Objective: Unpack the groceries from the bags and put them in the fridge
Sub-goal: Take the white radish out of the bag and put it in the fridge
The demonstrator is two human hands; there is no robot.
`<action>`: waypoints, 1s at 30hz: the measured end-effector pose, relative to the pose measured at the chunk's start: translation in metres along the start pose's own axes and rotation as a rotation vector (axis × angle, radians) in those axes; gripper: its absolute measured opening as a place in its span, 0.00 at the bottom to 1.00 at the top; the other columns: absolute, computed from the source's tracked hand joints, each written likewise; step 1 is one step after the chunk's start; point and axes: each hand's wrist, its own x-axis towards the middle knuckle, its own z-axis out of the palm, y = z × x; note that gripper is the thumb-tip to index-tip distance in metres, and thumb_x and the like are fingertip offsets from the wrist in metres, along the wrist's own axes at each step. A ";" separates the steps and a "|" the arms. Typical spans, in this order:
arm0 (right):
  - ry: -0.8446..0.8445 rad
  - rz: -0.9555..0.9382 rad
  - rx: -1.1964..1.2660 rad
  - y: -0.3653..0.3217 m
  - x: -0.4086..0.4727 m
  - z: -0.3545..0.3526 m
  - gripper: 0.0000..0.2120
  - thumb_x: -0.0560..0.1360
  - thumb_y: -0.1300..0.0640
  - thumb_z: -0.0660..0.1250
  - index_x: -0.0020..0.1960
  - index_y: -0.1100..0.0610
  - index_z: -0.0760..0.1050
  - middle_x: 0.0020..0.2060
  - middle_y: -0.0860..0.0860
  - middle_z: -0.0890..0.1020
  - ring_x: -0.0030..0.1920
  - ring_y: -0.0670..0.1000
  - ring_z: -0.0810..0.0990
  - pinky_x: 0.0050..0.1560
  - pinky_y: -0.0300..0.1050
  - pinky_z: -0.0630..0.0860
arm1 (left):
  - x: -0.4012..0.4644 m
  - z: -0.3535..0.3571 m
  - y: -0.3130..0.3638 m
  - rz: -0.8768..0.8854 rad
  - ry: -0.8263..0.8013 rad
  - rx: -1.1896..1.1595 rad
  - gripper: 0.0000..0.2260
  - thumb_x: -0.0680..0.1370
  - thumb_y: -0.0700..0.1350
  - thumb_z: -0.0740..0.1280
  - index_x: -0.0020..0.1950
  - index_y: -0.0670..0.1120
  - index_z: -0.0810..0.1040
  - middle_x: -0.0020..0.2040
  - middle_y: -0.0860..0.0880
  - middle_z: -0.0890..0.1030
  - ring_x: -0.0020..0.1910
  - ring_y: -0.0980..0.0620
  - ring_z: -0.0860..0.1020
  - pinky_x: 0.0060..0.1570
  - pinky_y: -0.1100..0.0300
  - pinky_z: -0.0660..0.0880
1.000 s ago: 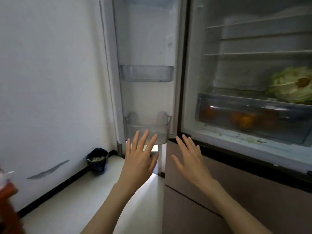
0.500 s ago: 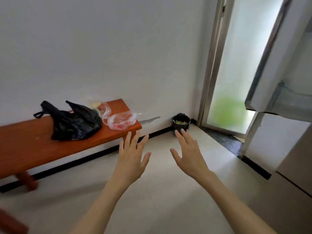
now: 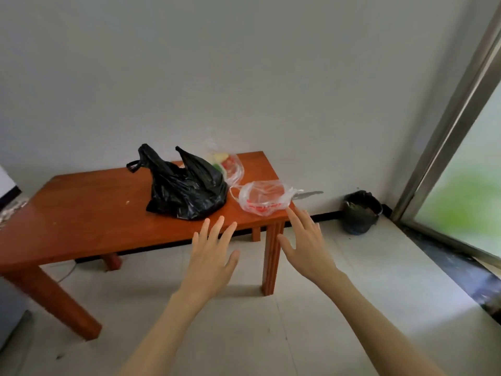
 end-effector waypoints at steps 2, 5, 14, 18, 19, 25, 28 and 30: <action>-0.024 -0.007 0.032 -0.001 0.045 0.012 0.29 0.78 0.50 0.59 0.76 0.51 0.53 0.75 0.51 0.57 0.75 0.53 0.53 0.74 0.59 0.53 | 0.035 -0.004 -0.022 -0.031 -0.002 0.006 0.25 0.81 0.53 0.54 0.76 0.53 0.50 0.77 0.50 0.46 0.75 0.48 0.38 0.73 0.47 0.42; -0.029 -0.013 0.074 -0.003 0.107 0.025 0.28 0.79 0.50 0.59 0.76 0.52 0.53 0.75 0.52 0.57 0.76 0.54 0.52 0.75 0.54 0.53 | 0.090 -0.013 -0.050 -0.051 0.024 0.028 0.25 0.80 0.54 0.54 0.76 0.52 0.51 0.77 0.50 0.47 0.75 0.48 0.39 0.74 0.49 0.43; -0.113 0.022 0.033 0.005 0.239 0.076 0.27 0.80 0.50 0.56 0.76 0.54 0.53 0.75 0.51 0.57 0.76 0.52 0.52 0.73 0.47 0.50 | 0.204 0.009 -0.117 -0.090 -0.025 -0.049 0.24 0.80 0.53 0.55 0.75 0.51 0.56 0.77 0.49 0.51 0.76 0.49 0.42 0.74 0.48 0.46; -0.148 0.059 -0.015 0.015 0.292 0.104 0.28 0.80 0.48 0.56 0.76 0.53 0.51 0.76 0.50 0.55 0.76 0.52 0.49 0.74 0.47 0.50 | 0.260 0.027 -0.148 -0.054 -0.055 -0.052 0.23 0.81 0.53 0.54 0.75 0.51 0.56 0.77 0.49 0.51 0.76 0.48 0.42 0.74 0.49 0.45; -0.160 0.066 -0.018 0.017 0.307 0.111 0.28 0.80 0.48 0.55 0.76 0.52 0.51 0.76 0.50 0.54 0.76 0.51 0.48 0.74 0.48 0.50 | 0.278 0.031 -0.157 -0.044 -0.061 -0.050 0.23 0.81 0.53 0.54 0.75 0.51 0.56 0.77 0.49 0.51 0.76 0.48 0.42 0.74 0.49 0.45; -0.178 0.116 -0.013 0.012 0.411 0.161 0.28 0.80 0.49 0.56 0.76 0.52 0.51 0.76 0.51 0.56 0.76 0.51 0.48 0.74 0.48 0.50 | 0.396 0.050 -0.216 0.061 -0.108 -0.019 0.22 0.81 0.53 0.52 0.74 0.50 0.58 0.76 0.48 0.55 0.76 0.47 0.44 0.73 0.53 0.44; -0.211 0.126 0.006 0.007 0.454 0.178 0.27 0.80 0.49 0.56 0.76 0.52 0.52 0.75 0.50 0.57 0.76 0.50 0.50 0.73 0.44 0.50 | 0.451 0.053 -0.239 0.146 -0.087 0.002 0.20 0.81 0.52 0.52 0.72 0.48 0.62 0.74 0.48 0.60 0.76 0.46 0.47 0.73 0.53 0.44; -0.203 0.133 0.008 0.010 0.480 0.185 0.26 0.80 0.49 0.57 0.75 0.52 0.54 0.74 0.50 0.60 0.75 0.49 0.54 0.72 0.41 0.52 | 0.486 0.056 -0.247 0.173 -0.065 -0.029 0.19 0.81 0.49 0.53 0.72 0.48 0.63 0.74 0.48 0.60 0.76 0.47 0.45 0.74 0.52 0.44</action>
